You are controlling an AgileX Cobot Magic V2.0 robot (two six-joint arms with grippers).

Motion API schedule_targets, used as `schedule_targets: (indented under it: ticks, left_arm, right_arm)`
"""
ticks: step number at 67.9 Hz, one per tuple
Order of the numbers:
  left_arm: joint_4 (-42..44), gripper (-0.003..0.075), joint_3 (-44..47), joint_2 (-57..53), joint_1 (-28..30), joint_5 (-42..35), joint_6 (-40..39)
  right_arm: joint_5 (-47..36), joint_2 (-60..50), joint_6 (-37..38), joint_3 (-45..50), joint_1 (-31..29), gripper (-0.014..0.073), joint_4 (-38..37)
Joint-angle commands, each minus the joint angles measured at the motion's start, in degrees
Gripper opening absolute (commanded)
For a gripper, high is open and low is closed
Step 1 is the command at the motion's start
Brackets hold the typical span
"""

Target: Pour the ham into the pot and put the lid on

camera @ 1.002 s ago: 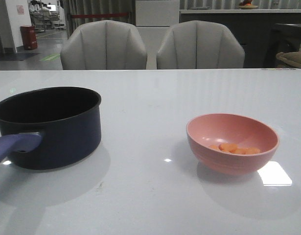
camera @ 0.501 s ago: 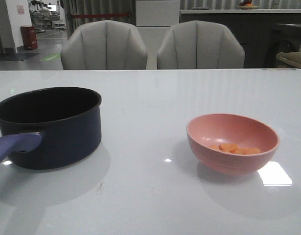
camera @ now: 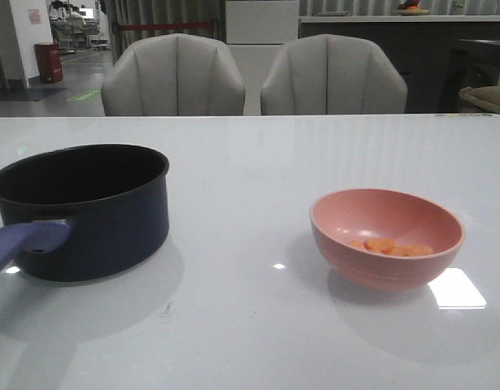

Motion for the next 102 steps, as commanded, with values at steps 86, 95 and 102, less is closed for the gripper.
schedule_targets:
  ticks: [86,95,102]
  left_arm:
    - [-2.2,0.0626,22.2,-43.5,-9.7,-4.8,0.0]
    - [-2.2,0.0627,22.2,-43.5,-9.7,-4.8,0.0]
    - [-2.2,0.0626,22.2,-43.5,-9.7,-4.8,0.0]
  right_arm:
    - [3.6,4.7,0.9,-10.7,-0.1,0.0146,1.9]
    - [8.8,13.8,0.9,-17.7,-0.1,0.0146,1.9]
    - [7.6,19.1,0.9,-18.2,-0.1,0.0146,1.9]
